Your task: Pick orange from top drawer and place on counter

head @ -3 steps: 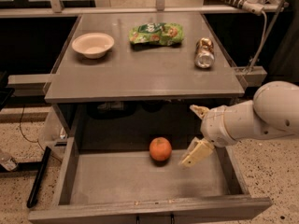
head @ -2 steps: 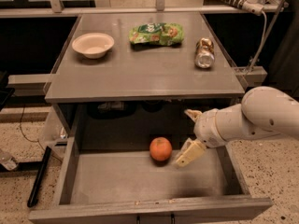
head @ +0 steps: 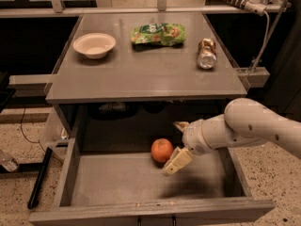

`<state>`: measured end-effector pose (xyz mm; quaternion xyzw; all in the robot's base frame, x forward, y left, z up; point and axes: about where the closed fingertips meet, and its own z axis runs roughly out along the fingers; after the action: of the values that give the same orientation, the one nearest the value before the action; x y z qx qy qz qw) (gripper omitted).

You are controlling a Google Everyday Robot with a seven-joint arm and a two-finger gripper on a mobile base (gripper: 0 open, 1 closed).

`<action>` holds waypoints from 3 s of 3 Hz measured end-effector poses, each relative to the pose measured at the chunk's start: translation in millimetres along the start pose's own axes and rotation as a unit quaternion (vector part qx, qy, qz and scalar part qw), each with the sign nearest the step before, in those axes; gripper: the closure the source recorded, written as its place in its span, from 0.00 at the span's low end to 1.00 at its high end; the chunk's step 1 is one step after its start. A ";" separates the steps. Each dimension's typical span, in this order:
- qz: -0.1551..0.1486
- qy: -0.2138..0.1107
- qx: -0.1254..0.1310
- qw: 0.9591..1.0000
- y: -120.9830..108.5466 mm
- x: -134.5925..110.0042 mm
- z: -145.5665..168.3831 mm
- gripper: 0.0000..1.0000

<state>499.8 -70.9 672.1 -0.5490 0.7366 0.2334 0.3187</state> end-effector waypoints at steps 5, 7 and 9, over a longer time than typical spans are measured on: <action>-0.020 -0.006 0.019 1.000 -2.4 6.8 39.4 0.64; -0.014 -0.004 0.011 1.000 1.7 7.6 37.2 1.00; -0.034 -0.017 0.036 0.999 -0.4 -49.5 -44.1 1.00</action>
Offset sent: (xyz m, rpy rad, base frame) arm 0.0146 0.0277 -0.0500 -0.0215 -0.1053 -0.0083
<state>500.4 -69.0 738.4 -0.5575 0.7203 0.2050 0.3583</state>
